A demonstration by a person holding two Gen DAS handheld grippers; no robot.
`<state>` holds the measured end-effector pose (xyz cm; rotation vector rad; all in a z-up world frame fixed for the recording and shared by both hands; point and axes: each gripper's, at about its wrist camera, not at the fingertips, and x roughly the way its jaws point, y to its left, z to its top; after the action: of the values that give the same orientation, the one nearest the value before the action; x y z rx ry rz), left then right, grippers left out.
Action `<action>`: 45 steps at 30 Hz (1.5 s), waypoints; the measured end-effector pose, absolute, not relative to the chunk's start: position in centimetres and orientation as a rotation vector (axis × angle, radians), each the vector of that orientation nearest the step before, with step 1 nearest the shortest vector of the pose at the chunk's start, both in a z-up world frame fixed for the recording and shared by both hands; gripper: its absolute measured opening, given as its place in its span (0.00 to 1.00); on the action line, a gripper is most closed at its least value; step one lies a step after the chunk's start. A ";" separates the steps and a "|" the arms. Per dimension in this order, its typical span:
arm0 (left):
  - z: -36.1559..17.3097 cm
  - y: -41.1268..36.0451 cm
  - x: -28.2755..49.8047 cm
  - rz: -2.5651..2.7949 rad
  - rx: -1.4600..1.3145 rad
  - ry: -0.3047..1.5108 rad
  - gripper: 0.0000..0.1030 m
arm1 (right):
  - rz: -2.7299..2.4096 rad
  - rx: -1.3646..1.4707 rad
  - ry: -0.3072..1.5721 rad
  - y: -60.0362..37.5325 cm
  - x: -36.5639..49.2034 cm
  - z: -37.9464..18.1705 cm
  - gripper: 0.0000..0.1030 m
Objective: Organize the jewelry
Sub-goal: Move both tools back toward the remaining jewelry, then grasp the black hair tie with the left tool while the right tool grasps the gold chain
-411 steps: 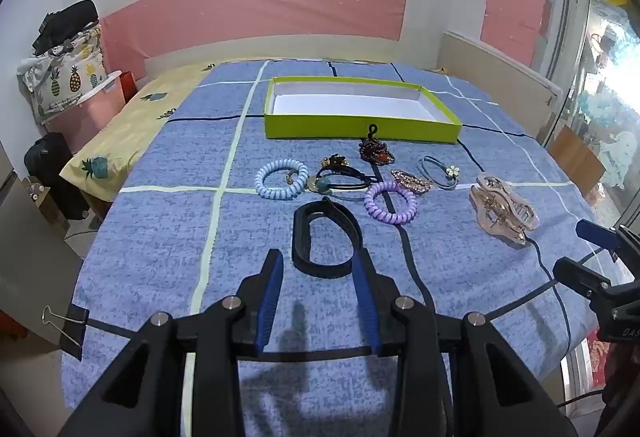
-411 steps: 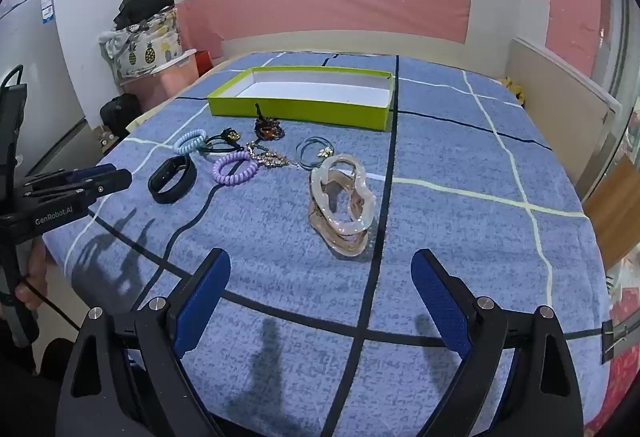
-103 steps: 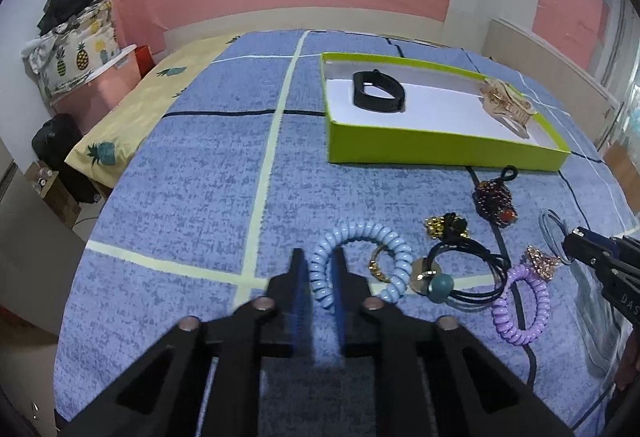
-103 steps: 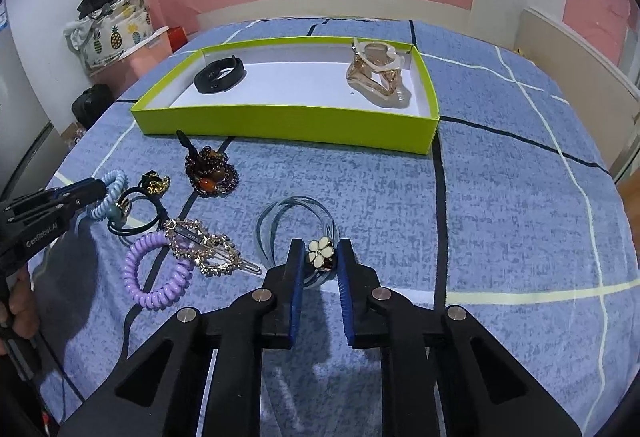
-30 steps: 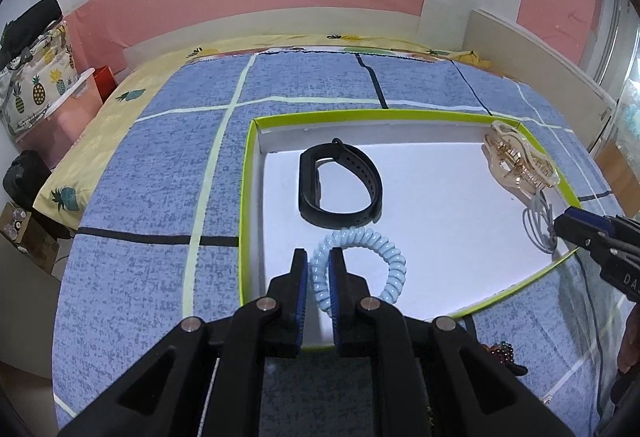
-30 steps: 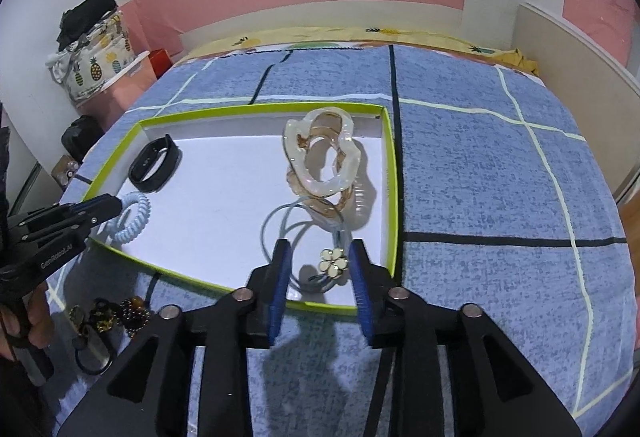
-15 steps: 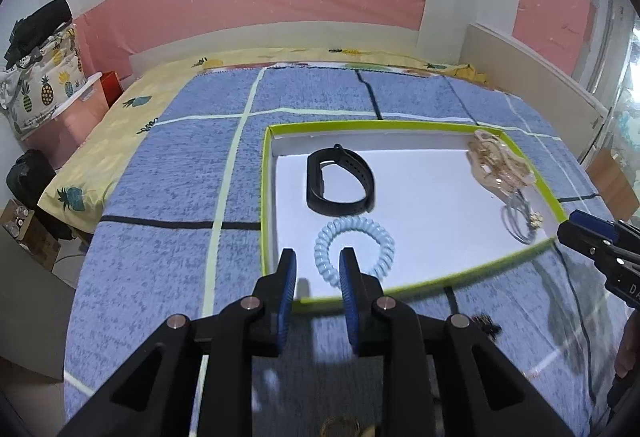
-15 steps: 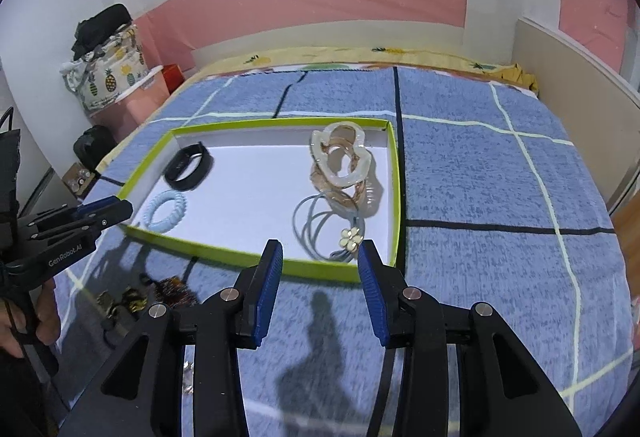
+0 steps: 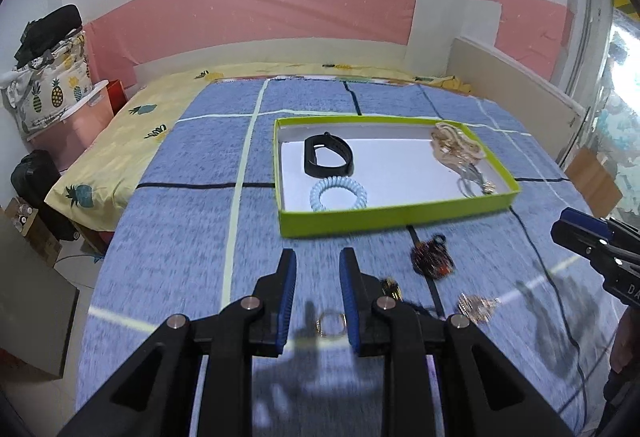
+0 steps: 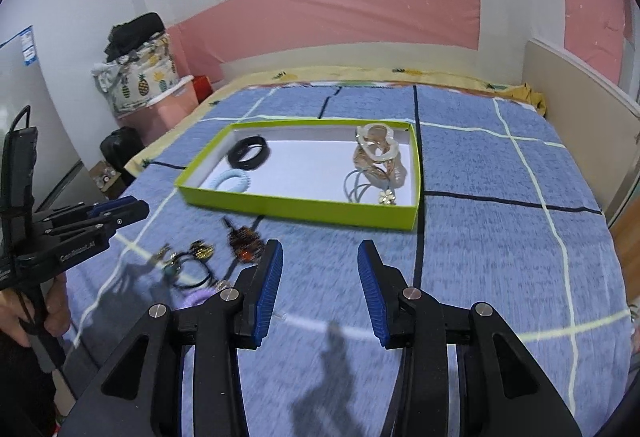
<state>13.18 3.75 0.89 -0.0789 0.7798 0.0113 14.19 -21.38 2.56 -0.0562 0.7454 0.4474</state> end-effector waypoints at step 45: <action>-2.2 3.5 8.9 -0.077 -0.139 0.818 0.24 | 0.600 -0.205 0.862 -15.3 14.0 -3.2 0.39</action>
<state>8.90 3.45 -2.16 -0.1395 0.8176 -0.0772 13.99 -15.31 -3.19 -0.2054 0.8623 0.6005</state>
